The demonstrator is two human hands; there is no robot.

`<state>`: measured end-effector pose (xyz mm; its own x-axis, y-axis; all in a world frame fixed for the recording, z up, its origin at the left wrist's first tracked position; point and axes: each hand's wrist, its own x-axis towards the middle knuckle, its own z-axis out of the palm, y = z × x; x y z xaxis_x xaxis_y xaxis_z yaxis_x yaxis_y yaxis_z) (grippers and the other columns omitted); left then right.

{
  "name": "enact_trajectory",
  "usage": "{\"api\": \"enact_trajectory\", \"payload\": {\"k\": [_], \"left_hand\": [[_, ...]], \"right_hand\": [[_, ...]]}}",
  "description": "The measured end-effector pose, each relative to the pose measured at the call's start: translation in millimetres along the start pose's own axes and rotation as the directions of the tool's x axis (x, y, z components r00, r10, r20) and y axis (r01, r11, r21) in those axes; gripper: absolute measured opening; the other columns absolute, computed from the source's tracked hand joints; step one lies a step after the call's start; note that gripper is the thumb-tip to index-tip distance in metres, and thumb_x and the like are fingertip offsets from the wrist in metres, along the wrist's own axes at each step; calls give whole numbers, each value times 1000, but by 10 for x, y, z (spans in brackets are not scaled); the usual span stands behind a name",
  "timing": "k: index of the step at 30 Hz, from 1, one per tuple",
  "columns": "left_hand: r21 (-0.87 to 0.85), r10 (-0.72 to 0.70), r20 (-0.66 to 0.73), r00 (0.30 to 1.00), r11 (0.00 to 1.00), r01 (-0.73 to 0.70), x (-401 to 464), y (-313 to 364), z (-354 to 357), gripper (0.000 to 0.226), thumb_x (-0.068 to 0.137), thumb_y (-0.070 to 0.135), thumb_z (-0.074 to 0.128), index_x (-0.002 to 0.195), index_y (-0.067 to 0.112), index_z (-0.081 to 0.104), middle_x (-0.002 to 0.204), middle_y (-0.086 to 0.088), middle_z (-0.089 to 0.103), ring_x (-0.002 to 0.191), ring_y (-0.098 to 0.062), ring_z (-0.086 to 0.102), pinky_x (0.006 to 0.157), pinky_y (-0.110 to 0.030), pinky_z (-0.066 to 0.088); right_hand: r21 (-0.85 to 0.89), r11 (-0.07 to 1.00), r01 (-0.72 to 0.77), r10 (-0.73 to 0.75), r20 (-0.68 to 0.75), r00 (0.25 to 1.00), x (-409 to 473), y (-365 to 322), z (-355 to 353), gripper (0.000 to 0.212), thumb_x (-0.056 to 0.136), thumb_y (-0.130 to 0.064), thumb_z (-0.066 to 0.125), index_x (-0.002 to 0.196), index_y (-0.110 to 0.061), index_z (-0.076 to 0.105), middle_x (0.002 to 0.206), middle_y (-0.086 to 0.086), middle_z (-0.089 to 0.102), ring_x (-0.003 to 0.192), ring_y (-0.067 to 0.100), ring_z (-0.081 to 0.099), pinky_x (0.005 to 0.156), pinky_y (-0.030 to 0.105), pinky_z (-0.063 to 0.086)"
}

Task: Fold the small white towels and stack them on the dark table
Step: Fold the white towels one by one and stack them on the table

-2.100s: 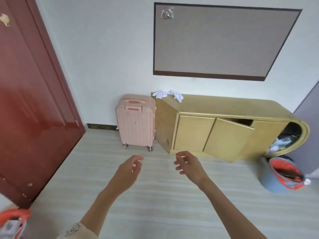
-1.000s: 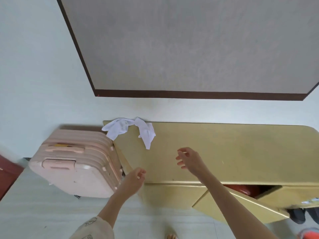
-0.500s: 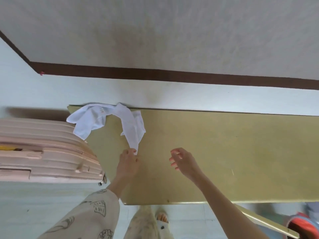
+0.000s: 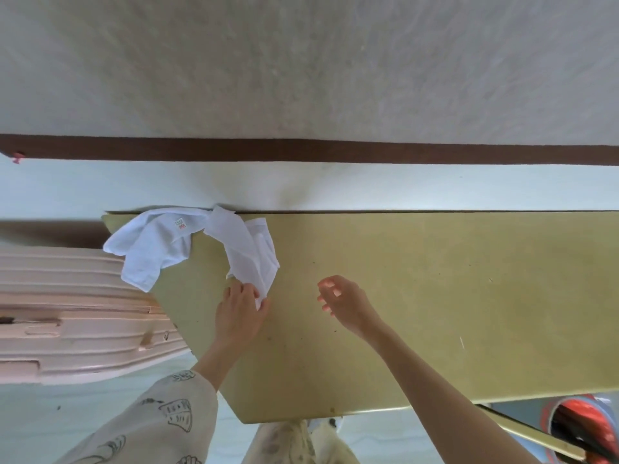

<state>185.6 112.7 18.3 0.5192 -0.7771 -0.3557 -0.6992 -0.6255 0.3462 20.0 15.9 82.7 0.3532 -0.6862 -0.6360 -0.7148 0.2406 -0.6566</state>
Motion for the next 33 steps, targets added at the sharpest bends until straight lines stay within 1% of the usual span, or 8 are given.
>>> {"api": "enact_trajectory", "payload": {"k": [4,10,14,18,23,27,31,33], "left_hand": [[45,-132,112,985,991,128,81,109,57,46,88,42,55,113,4,45,114,-12,46,104,-28,47,78,-35,46],[33,-139,34,990,990,138,46,225,83,20,92,16,46,104,4,55,111,-13,49,101,-30,49,80,-38,43],[-256,-24,58,998,966,38,-62,505,-339,9,90,12,46,89,5,52,77,-9,57,73,-29,56,62,-37,45],[-322,228,-23,973,920,-223,-195,999,-1011,16,92,8,47,104,8,58,92,3,58,82,-15,52,63,-5,35],[-286,407,-68,911,867,-408,-376,1612,-1559,19,93,9,46,101,13,62,95,4,60,83,-6,53,71,-6,37],[-258,483,-58,874,838,-481,-473,1947,-1643,22,93,10,45,90,26,59,95,3,61,84,-5,54,72,-7,37],[-267,531,-91,842,802,-534,-560,2201,-1663,25,93,9,45,86,30,57,93,7,60,89,-1,54,74,-2,35],[-265,548,-130,826,784,-561,-588,2320,-1671,24,94,9,45,87,28,57,92,10,59,90,0,54,75,-1,34]], "right_hand": [[0,1000,16,-16,5,1000,39,-19,-27,19,95,-21,45,104,-17,62,91,1,66,88,25,64,75,36,51],[-38,999,30,-30,14,999,35,200,-134,20,94,-21,46,104,-16,63,97,6,69,93,26,64,83,37,49],[-77,991,107,-106,19,994,7,104,-298,20,94,-24,45,104,-20,63,104,5,68,91,23,63,75,29,48],[-138,938,318,-321,3,947,-92,-250,-620,34,94,-20,47,128,-22,50,122,1,57,106,18,57,91,31,46],[-334,749,572,-543,184,819,-265,-534,-1140,63,91,-23,55,145,-32,25,150,-3,22,138,16,19,113,38,22],[-431,690,582,-531,244,811,-342,-432,-1512,31,87,-31,59,117,-22,57,141,-8,39,135,14,23,112,42,23],[-282,785,551,-521,181,834,-472,-296,-1903,6,84,-16,58,89,-17,55,112,-14,54,112,9,47,99,31,38],[-141,840,524,-508,136,851,-564,-299,-2055,16,83,-8,57,74,-17,46,88,-15,55,82,2,51,73,15,42]]}}
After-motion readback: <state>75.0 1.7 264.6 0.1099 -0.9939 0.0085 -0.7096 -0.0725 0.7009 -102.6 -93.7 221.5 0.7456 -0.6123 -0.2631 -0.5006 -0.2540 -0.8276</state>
